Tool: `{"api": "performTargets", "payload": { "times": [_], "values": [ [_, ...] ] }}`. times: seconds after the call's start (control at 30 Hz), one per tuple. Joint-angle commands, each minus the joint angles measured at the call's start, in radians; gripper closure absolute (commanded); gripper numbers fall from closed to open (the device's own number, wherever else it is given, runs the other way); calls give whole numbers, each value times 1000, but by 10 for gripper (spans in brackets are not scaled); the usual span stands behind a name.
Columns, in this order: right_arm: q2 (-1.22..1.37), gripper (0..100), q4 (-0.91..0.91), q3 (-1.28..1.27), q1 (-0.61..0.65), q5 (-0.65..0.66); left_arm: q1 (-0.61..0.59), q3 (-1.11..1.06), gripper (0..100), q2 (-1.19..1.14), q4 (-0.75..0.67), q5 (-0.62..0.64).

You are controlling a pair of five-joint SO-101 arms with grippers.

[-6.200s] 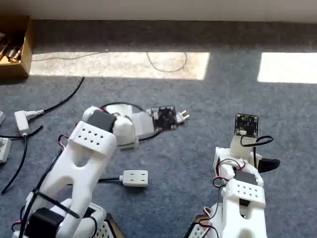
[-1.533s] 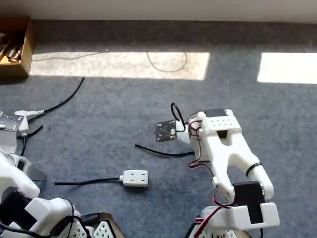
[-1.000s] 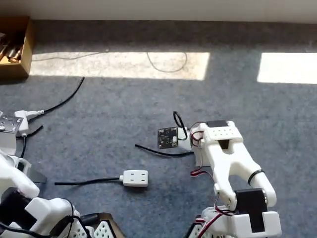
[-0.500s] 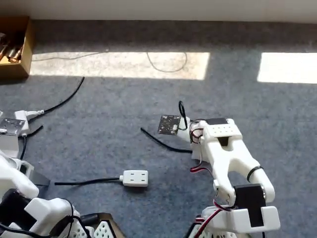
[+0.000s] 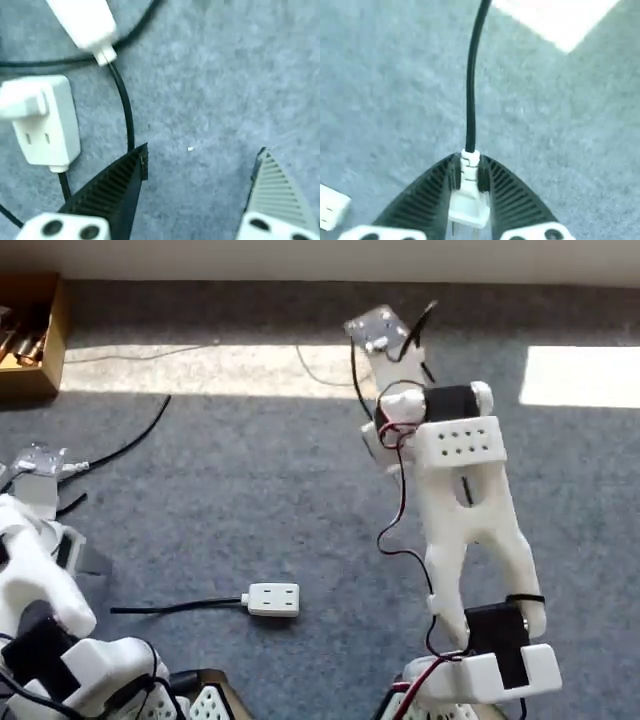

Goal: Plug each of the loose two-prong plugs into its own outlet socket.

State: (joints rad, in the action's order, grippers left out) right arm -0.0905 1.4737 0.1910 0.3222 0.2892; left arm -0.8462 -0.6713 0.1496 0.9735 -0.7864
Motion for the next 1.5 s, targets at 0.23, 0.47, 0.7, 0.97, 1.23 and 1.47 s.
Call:
{"api": "performTargets", "payload": {
  "times": [0.23, 0.47, 0.7, 0.97, 1.23, 1.47],
  "values": [
    [-536, 992, -90, 77, 367, -316, 320, 157, 602, 595, 288, 259],
    [-869, 992, -627, -773, 318, -288, 384, -91, 599, 1159, 304, 262],
    [-880, 993, -911, -1176, 317, -288, 386, -372, 521, 1448, 304, 276],
    [-667, 993, -975, -1145, 325, -353, 710, -522, 497, 1685, 348, 396],
    [-636, 993, -951, -1145, 452, -456, 889, -634, 497, 1675, 232, 519],
    [-636, 993, -812, -1041, 493, -471, 891, -667, 497, 1675, 221, 520]
  ]
}}
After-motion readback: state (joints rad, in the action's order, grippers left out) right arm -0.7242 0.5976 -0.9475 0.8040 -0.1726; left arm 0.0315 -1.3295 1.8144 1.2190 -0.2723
